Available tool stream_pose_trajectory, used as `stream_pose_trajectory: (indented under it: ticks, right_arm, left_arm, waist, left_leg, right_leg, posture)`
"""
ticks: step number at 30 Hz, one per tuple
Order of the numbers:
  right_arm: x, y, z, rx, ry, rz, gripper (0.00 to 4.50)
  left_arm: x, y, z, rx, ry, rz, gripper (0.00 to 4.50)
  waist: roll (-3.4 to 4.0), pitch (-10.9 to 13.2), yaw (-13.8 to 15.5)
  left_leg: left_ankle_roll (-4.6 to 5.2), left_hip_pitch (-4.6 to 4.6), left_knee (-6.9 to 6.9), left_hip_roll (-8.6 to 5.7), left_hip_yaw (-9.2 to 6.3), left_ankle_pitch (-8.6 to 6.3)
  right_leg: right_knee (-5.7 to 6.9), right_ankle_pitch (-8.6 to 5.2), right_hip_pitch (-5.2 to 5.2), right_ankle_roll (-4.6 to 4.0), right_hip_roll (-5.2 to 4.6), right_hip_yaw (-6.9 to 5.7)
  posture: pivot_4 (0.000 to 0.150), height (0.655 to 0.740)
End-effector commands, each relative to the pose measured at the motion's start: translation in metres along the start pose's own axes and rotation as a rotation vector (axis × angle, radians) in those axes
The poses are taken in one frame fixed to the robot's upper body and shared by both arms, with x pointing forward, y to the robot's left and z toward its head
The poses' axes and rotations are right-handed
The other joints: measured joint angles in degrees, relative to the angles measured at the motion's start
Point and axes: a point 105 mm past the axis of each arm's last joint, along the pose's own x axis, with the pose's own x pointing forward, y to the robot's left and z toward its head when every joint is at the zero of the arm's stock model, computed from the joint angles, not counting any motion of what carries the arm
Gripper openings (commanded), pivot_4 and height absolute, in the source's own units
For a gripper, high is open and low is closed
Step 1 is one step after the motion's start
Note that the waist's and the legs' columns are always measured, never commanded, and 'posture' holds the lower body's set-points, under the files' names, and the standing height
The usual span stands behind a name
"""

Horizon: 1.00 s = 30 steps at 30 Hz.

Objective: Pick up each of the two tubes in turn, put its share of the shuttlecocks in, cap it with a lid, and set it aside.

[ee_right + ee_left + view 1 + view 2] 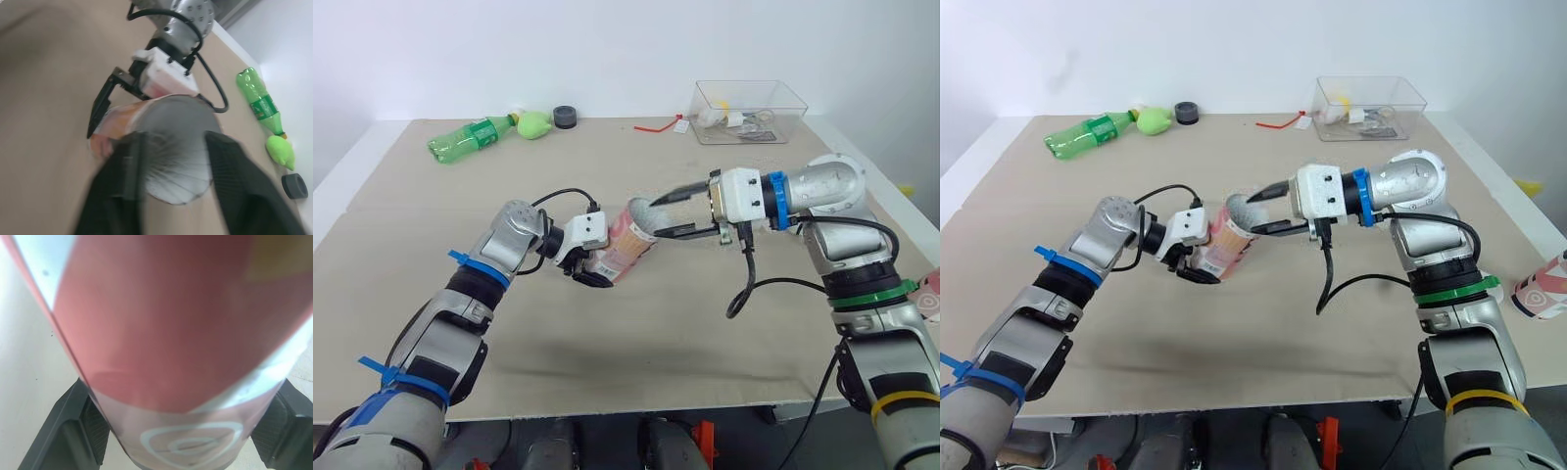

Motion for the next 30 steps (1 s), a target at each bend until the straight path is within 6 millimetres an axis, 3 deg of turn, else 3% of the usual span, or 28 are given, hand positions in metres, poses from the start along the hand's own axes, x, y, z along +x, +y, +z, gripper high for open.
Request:
stream_pose_trajectory:
  ticks: [1,2,6,9,14,19,23,30]
  right_arm:
    - [-0.017,-0.011,0.017,0.040,-0.063,-0.058,3.85]
    - [-0.021,-0.012,0.018,0.073,-0.078,-0.074,4.38]
    - [-0.057,-0.029,0.013,0.304,-0.117,-0.283,4.45]
    - [-0.095,-0.040,-0.019,0.506,-0.088,-0.590,4.45]
    - [-0.133,-0.015,-0.070,0.702,0.057,-0.929,4.45]
    - [-0.162,0.011,-0.101,0.723,0.229,-1.175,4.45]
    - [-0.179,0.037,-0.125,0.731,0.394,-1.263,4.45]
    - [-0.155,0.055,-0.149,0.839,0.398,-1.211,4.45]
  left_arm:
    - [-0.002,-0.001,0.000,0.007,0.000,0.002,3.15]
    - [-0.002,-0.002,0.000,0.006,0.001,0.002,3.15]
    - [-0.004,-0.001,-0.002,0.003,0.006,0.007,3.15]
    - [-0.003,-0.002,-0.002,0.007,0.007,0.004,3.15]
    - [-0.002,-0.002,0.002,0.014,-0.002,-0.005,3.15]
    - [0.000,-0.003,0.001,0.019,0.002,-0.013,3.15]
    - [0.001,-0.004,0.003,0.021,-0.001,-0.019,3.15]
    - [0.001,-0.004,0.002,0.022,0.004,-0.024,3.15]
  waist:
    - [0.00,0.0,0.0]
    - [0.00,0.0,0.0]
    - [0.00,0.0,0.1]
    - [-0.01,0.0,0.1]
    - [-0.02,0.0,0.1]
    - [0.08,-0.1,0.1]
    - [0.07,-0.1,0.0]
    - [0.07,-0.1,0.0]
  left_leg:
    - [0.00,-0.01,0.00,-0.01,-0.01,0.00]
    - [0.00,-0.01,0.00,-0.01,-0.02,0.00]
    - [0.00,-0.06,0.01,-0.08,-0.04,0.00]
    - [0.00,-0.05,0.01,-0.09,-0.03,0.00]
    - [0.00,-0.07,-0.02,-0.09,-0.09,0.00]
    - [0.00,-0.09,-0.02,-0.12,-0.10,0.00]
    - [0.00,-0.05,0.00,-0.15,-0.09,0.00]
    - [0.01,-0.01,0.01,-0.15,-0.02,0.01]
  right_leg:
    - [0.00,0.00,0.00,-0.01,-0.01,-0.01]
    - [0.00,-0.01,0.00,-0.01,-0.03,-0.02]
    - [0.00,0.01,-0.01,-0.02,-0.17,-0.09]
    - [-0.01,0.01,-0.01,-0.05,-0.21,-0.11]
    - [0.00,-0.02,0.00,-0.10,-0.22,-0.21]
    - [0.02,-0.03,-0.02,-0.01,-0.15,-0.15]
    - [0.00,-0.05,0.03,0.15,-0.13,-0.10]
    - [0.00,-0.10,0.03,0.42,-0.09,0.05]
  posture:
    - [0.150,0.7400]
    - [0.150,0.7400]
    - [0.150,0.7400]
    - [0.150,0.7400]
    - [0.150,0.7400]
    - [0.150,0.7400]
    - [0.150,0.7400]
    - [0.150,0.7400]
